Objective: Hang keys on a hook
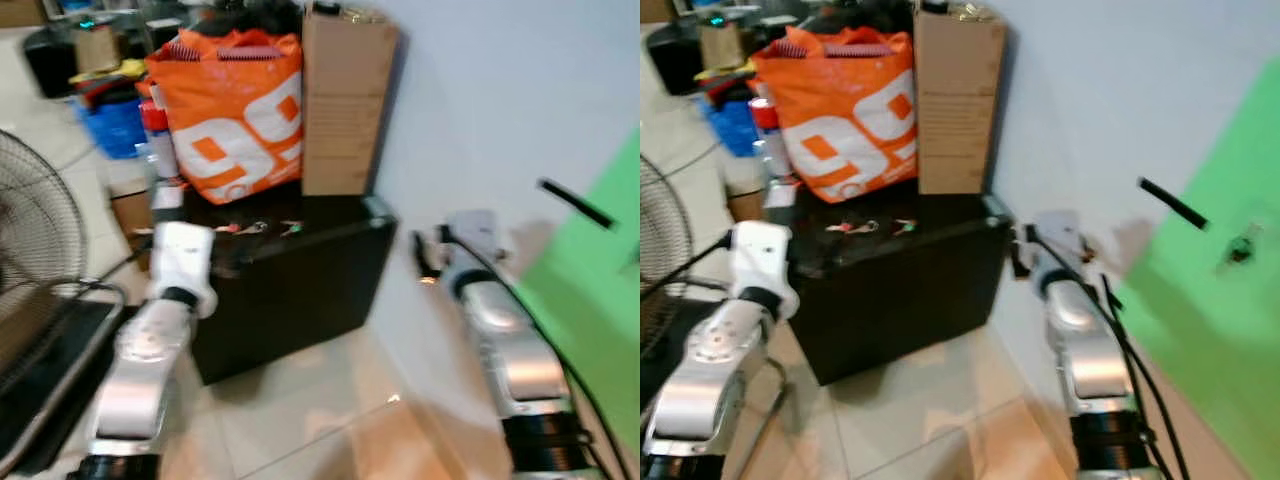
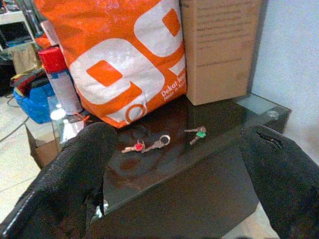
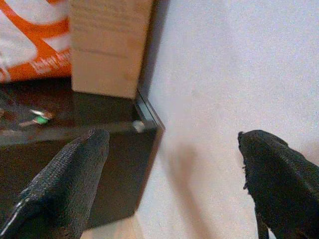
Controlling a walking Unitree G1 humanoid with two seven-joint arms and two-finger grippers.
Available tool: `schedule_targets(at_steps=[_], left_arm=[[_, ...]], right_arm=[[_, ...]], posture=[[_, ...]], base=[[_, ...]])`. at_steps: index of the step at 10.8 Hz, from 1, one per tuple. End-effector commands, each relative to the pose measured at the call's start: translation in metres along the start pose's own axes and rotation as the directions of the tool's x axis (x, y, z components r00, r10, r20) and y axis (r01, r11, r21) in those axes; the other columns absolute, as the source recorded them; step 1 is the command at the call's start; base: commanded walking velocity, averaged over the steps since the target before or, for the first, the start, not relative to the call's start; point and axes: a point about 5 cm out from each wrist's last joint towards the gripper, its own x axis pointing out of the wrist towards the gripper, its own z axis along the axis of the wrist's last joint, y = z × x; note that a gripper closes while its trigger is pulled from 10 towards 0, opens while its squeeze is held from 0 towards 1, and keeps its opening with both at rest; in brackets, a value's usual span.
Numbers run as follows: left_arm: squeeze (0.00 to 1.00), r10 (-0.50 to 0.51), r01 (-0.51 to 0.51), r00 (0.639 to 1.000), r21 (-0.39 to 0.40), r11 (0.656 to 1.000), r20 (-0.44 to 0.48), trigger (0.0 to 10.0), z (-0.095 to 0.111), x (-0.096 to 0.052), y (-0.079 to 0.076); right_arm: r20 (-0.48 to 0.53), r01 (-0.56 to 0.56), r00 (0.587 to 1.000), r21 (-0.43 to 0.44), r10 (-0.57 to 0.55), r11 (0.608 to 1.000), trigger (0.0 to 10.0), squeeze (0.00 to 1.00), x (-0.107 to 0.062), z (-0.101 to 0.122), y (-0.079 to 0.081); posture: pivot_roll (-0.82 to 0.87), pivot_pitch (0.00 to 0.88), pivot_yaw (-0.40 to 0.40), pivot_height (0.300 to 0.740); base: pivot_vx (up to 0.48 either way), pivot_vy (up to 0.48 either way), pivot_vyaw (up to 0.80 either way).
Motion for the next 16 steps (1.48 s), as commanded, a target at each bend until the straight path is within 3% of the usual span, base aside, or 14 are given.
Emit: schedule_targets(at_steps=[1,5,7,14,15,16], left_arm=[[0.00,0.028,-0.028,1.000,0.011,1.000,0.003,10.0,0.002,-0.001,0.008],[0.00,0.042,-0.042,0.999,0.010,0.999,0.005,10.0,0.003,0.000,0.009],[0.00,0.035,-0.035,0.999,0.011,0.999,0.006,10.0,0.002,0.000,0.008],[0.00,0.030,-0.029,1.000,0.050,0.998,-0.011,10.0,-0.001,-0.005,0.017],[0.00,0.024,-0.024,1.000,0.052,0.998,-0.011,10.0,-0.001,-0.005,0.016],[0.02,0.022,-0.022,1.000,0.051,0.998,-0.008,10.0,0.000,-0.005,0.016]], right_arm=[[0.032,-0.011,0.999,-0.003,0.011,1.000,10.0,1.00,0.001,0.008,0.004],[0.036,-0.039,0.999,-0.015,0.040,0.999,10.0,1.00,0.005,0.009,0.008],[0.034,-0.031,0.999,-0.024,0.032,0.999,10.0,1.00,0.006,0.009,0.007],[0.021,-0.035,0.999,0.007,0.035,0.999,10.0,1.00,0.002,-0.002,0.014],[0.015,-0.035,0.999,0.022,0.035,0.999,10.0,0.67,0.003,-0.003,0.013],[0.010,-0.039,0.999,0.032,0.039,0.999,10.0,0.00,0.003,-0.003,0.013]], posture=[[-0.02,0.000,-0.056,0.740],[-0.01,0.000,-0.071,0.740],[0.00,0.000,-0.072,0.740],[0.02,0.000,-0.039,0.740],[0.02,0.000,-0.040,0.740],[0.03,0.000,-0.046,0.740]], base=[[0.300,0.000,0.00],[0.302,0.000,0.00],[0.302,0.000,0.80],[0.314,0.000,0.00],[0.349,0.000,0.00],[0.375,0.000,0.00]])
